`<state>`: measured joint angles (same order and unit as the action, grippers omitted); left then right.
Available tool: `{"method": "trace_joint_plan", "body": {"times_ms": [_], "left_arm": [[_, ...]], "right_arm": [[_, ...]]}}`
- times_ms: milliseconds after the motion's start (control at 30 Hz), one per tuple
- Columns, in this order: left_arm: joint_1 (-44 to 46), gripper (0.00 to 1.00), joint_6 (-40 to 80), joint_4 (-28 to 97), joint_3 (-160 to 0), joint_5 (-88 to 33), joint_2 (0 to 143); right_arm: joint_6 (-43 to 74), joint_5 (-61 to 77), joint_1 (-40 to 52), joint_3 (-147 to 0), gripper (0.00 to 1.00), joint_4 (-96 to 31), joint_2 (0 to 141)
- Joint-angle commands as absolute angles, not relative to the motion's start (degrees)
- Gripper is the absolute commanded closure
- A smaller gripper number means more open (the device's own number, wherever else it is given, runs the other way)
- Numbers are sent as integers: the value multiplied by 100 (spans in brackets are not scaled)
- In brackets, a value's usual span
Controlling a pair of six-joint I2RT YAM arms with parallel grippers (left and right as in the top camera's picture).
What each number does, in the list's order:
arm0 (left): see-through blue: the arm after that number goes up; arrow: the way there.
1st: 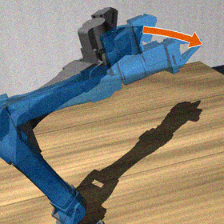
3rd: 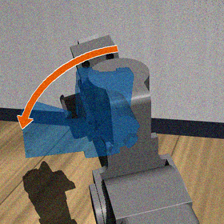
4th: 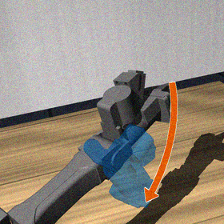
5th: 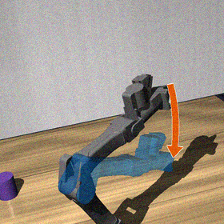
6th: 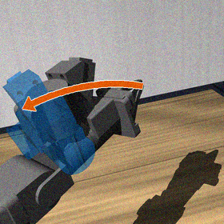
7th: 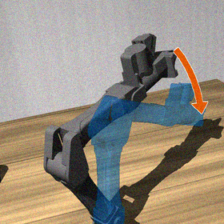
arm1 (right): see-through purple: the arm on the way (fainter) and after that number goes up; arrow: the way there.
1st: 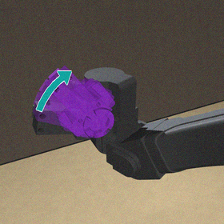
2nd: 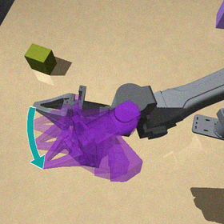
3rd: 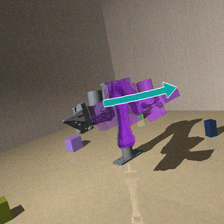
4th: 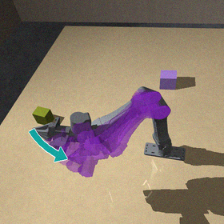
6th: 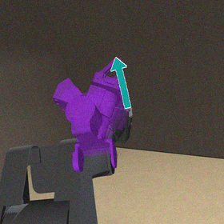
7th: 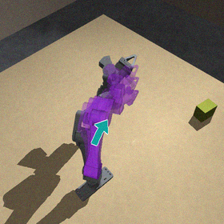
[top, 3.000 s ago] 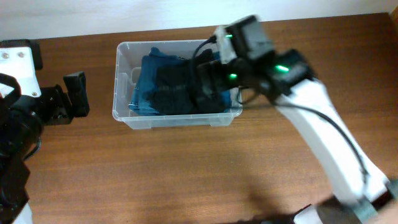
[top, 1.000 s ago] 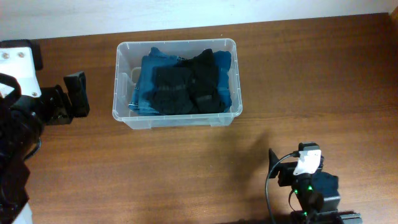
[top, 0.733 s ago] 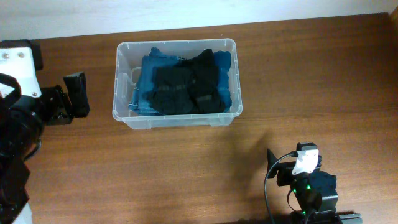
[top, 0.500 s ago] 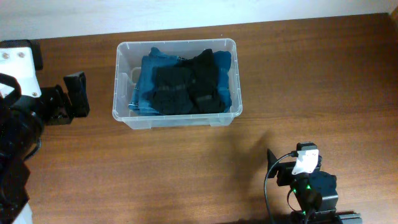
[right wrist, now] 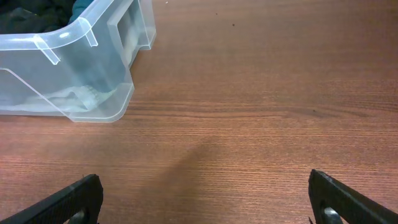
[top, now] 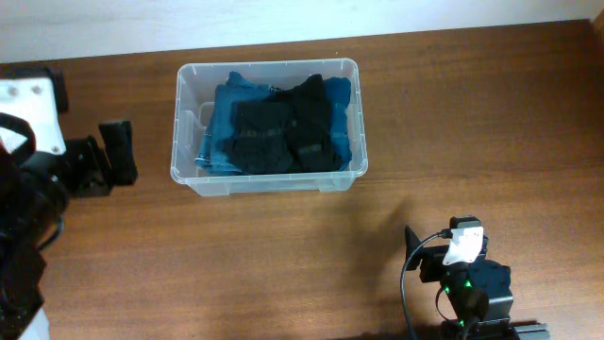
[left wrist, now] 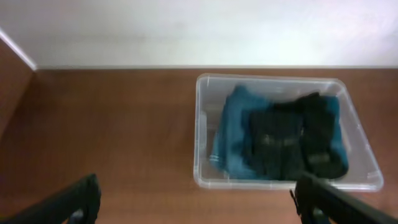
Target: Pack container
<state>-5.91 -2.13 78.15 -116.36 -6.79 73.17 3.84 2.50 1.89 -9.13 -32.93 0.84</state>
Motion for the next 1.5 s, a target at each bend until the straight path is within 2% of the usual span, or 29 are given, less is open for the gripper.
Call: {"method": "trace_joint_plan", "body": {"times_ms": [0,100,200,433,667,833,1133,1467], "left_arm": [[-580,1,-344,8079,-11618,-357,7249],[-578,1,-349,7817,-11249,-346,7059],[-578,1,-471,6906,-10156,-596,6563],[-578,0,-808,3721,-6010,-1516,4541],[-578,1,-805,1955,-2832,-1999,2611],[-578,1,-803,1739,-1553,-2067,1553],[-552,1,-803,1769,-556,-2060,1],[-390,1,-827,1761,-561,-1931,58]], "right_arm": [[342,281,148,-867,2,-3275,21],[342,281,148,-867,2,-3273,21],[342,281,148,-867,2,-3273,21],[342,281,148,-867,2,-3275,21],[342,281,148,-867,2,-3275,21],[342,281,148,-867,2,-3275,21],[342,281,148,-867,2,-3275,21],[342,281,148,-867,2,-3273,21]]}}
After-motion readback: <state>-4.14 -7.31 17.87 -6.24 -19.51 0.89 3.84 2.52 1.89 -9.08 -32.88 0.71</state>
